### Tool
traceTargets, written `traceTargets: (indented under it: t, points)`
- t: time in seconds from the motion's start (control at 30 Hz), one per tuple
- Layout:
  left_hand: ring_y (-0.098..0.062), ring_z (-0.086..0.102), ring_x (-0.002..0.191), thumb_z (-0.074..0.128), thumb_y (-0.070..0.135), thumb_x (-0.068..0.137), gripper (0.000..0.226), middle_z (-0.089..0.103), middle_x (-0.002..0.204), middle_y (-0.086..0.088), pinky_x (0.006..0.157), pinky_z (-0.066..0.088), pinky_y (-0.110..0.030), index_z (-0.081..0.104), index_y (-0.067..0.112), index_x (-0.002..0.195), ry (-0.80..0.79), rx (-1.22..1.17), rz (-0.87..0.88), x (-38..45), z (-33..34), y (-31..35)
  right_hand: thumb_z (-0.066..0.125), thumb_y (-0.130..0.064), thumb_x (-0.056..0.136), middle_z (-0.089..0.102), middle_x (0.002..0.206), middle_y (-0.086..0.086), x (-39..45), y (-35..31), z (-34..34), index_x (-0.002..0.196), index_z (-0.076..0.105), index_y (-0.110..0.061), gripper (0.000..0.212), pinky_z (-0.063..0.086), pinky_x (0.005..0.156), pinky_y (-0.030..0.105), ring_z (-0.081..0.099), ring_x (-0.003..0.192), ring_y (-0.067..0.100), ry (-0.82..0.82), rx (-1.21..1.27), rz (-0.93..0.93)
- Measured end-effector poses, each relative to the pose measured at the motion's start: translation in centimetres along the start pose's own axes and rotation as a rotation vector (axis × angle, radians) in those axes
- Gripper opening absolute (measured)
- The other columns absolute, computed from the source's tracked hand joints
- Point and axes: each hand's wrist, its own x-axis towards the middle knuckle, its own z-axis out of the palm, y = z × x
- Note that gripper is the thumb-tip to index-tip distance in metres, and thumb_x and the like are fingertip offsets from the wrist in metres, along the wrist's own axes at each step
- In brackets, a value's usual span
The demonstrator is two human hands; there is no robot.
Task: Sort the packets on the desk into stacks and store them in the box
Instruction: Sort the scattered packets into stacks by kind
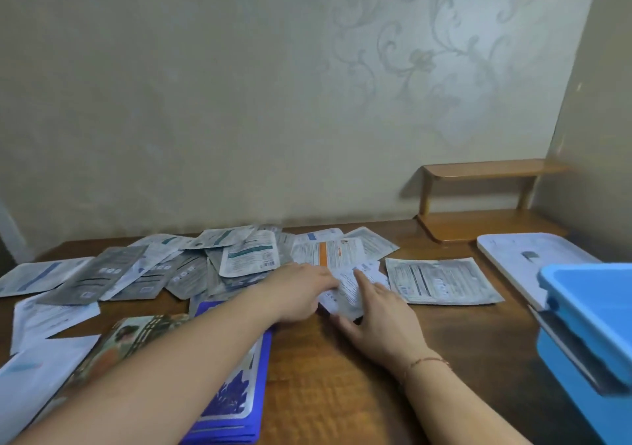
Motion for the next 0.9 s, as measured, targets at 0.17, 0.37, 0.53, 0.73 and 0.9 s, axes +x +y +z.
traceTargets:
  t: [0.17,0.37,0.53,0.73,0.9]
  points:
    - [-0.022,0.057,0.115,0.038,0.024,0.099,0.038,0.059,0.133,0.008,0.094,0.046,-0.041,0.052,0.031,0.134,0.099,0.001,0.013,0.0,1.1,-0.2,0.026,-0.096,0.063,0.051,0.143,-0.01,0.3,0.9,-0.2,0.154,0.017,-0.036,0.109,0.025,0.117,0.04,0.04,0.136,0.013,-0.007,0.14,-0.03]
    - [-0.028,0.064,0.08,0.035,0.015,0.089,0.039,0.071,0.09,-0.003,0.066,0.052,-0.039,0.069,0.018,0.107,0.587,-0.244,0.021,-1.0,1.2,-1.3,0.054,-0.024,0.094,0.068,0.114,-0.01,1.1,2.2,-0.6,0.122,0.064,-0.037,0.032,0.032,0.114,0.042,0.056,0.114,0.016,0.124,0.204,0.033]
    - [-0.005,0.065,0.084,0.065,0.017,0.092,0.021,0.069,0.098,0.011,0.075,0.052,-0.023,0.065,0.023,0.112,0.784,-0.838,-0.134,-1.4,0.1,-1.3,0.06,-0.018,0.095,0.071,0.083,-0.008,1.0,1.3,-0.8,0.106,0.075,-0.023,0.019,0.047,0.065,0.024,0.064,0.078,0.013,0.283,0.489,0.118]
    - [-0.023,0.073,0.079,0.065,0.025,0.094,0.015,0.075,0.096,-0.008,0.07,0.055,-0.035,0.067,0.011,0.099,0.294,-1.385,-0.284,-5.7,-0.8,0.5,0.07,-0.017,0.086,0.075,0.099,0.013,-0.3,-2.0,-2.3,0.107,0.067,-0.002,0.026,0.058,0.069,0.032,0.073,0.086,0.025,0.043,1.348,0.098]
    - [-0.017,0.068,0.058,0.061,0.018,0.096,0.013,0.072,0.074,-0.01,0.055,0.05,-0.023,0.067,0.008,0.092,0.347,-1.428,-0.325,-10.1,-0.5,-0.7,0.063,-0.03,0.084,0.074,0.106,0.01,-1.4,-5.9,-2.8,0.115,0.066,-0.009,0.037,0.058,0.073,0.042,0.073,0.092,0.026,-0.032,1.35,0.018]
